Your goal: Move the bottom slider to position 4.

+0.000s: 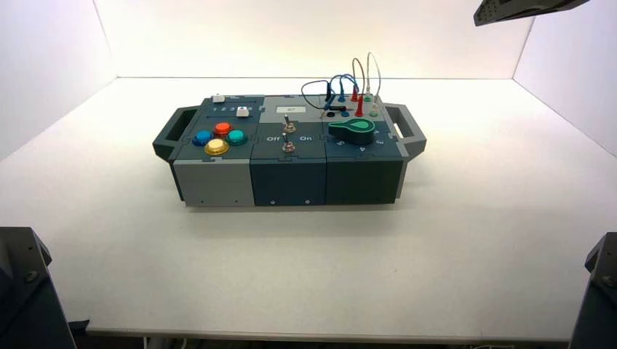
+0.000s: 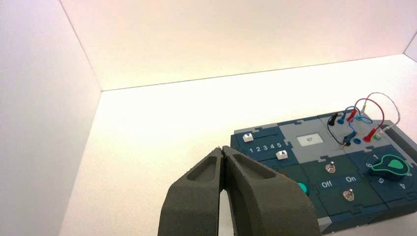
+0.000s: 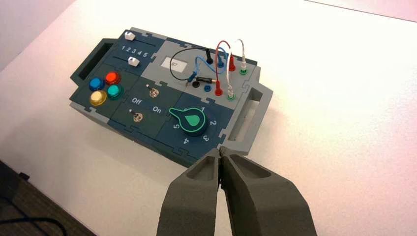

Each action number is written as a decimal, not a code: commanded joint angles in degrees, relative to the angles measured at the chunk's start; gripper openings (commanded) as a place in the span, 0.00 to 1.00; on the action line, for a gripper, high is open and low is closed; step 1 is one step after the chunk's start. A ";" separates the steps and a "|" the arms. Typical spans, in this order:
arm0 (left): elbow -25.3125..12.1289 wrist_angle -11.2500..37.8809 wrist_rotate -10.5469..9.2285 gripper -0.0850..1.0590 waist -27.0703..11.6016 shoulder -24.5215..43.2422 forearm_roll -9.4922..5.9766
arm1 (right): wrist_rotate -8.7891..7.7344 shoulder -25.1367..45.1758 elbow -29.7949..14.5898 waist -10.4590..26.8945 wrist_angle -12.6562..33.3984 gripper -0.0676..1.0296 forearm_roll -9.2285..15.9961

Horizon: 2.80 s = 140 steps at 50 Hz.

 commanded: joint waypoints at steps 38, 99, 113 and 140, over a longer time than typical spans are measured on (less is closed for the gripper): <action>-6.50 -5.71 -0.26 0.05 -9.14 22.94 -2.99 | 0.09 -0.35 -0.62 0.18 -0.70 0.04 0.35; -26.46 -15.56 -0.18 0.05 -26.28 74.27 -3.08 | 0.09 0.88 -0.62 -0.09 -0.79 0.04 0.00; -26.63 -15.47 0.00 0.05 -26.63 75.76 -2.99 | 0.09 0.97 -0.62 -0.09 -0.79 0.04 -0.09; -27.77 -15.21 0.88 0.05 -26.54 79.89 -2.20 | 0.09 0.97 -0.62 -0.09 -0.79 0.04 -0.18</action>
